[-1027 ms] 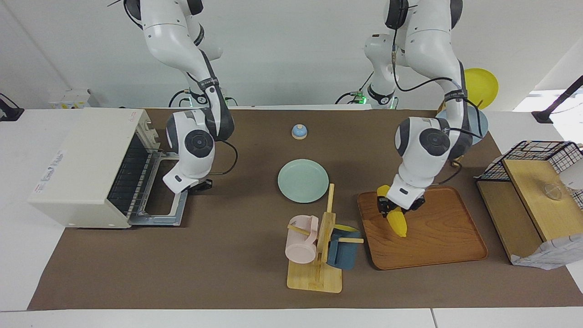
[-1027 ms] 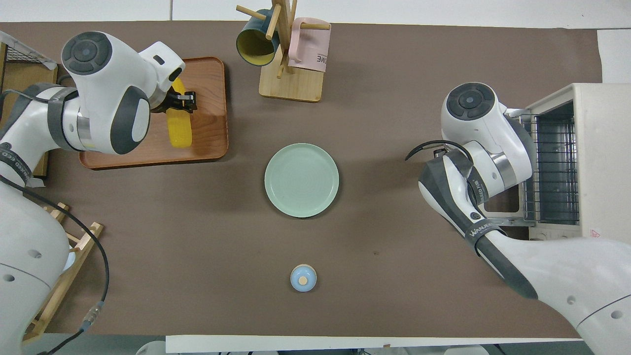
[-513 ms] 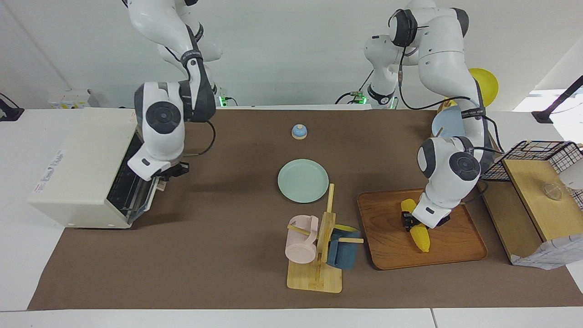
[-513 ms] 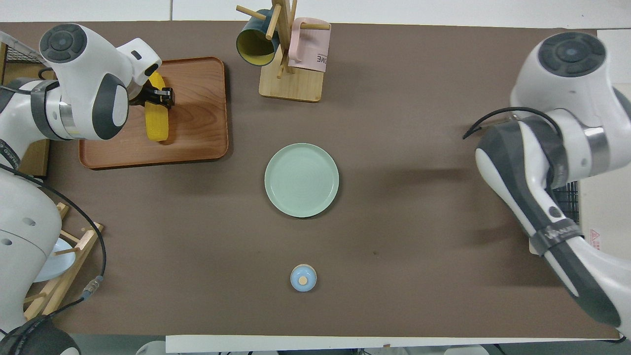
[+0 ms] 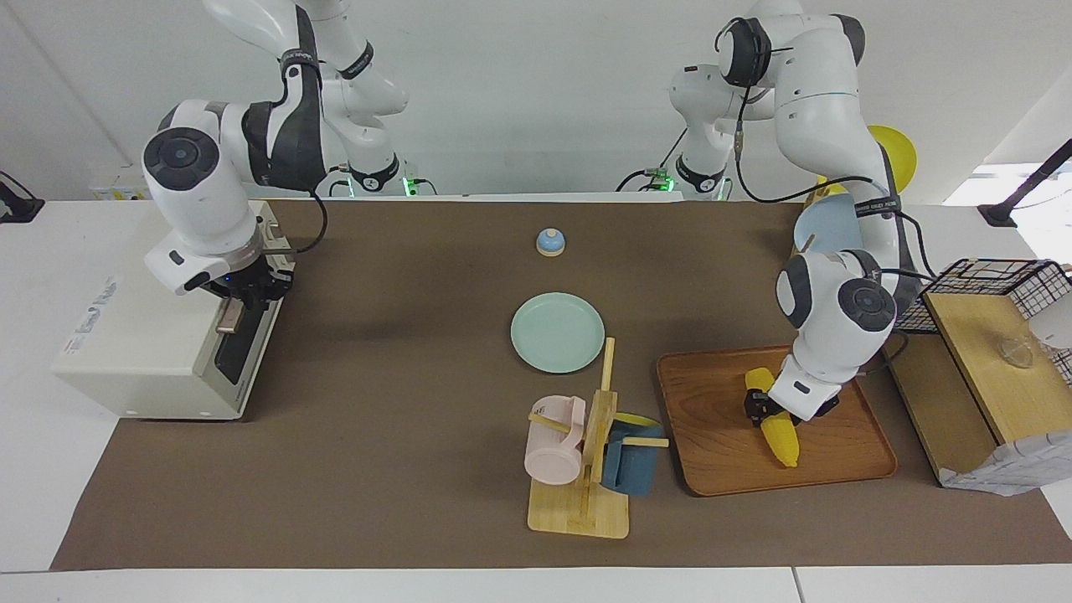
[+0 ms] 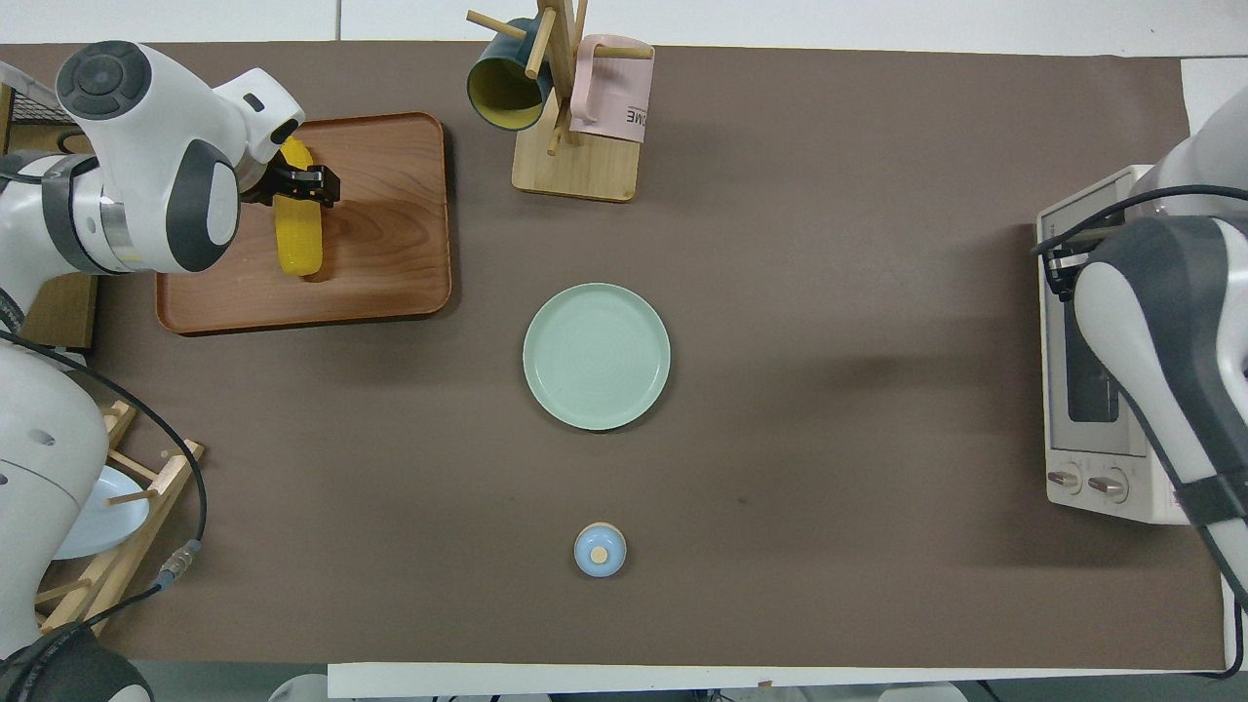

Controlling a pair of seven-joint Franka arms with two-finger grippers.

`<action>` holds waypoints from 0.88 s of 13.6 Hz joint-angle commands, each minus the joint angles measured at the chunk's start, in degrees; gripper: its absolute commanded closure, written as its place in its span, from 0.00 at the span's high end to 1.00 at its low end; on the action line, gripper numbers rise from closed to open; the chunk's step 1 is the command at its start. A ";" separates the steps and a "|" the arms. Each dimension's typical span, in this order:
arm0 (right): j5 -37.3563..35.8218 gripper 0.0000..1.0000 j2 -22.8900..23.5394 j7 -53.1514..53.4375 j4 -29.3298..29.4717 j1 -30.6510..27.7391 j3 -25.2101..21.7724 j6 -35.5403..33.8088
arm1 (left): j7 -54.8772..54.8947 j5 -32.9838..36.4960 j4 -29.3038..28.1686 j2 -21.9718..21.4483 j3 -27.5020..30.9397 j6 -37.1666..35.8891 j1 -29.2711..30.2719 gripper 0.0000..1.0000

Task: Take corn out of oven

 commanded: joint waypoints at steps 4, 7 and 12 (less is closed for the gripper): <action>5.72 1.00 -6.10 -0.06 9.91 -1.66 0.38 -13.41 | 1.18 1.28 -1.84 -18.75 0.11 -21.13 2.04 1.00; 5.63 1.00 -5.93 -0.06 13.01 -2.01 0.29 -15.89 | 1.09 2.17 -0.79 -27.97 0.02 -33.17 1.96 1.00; 5.72 1.00 -4.17 -0.41 16.08 -4.30 -0.50 -17.65 | 1.35 1.82 6.07 -30.20 0.02 -45.69 1.87 1.00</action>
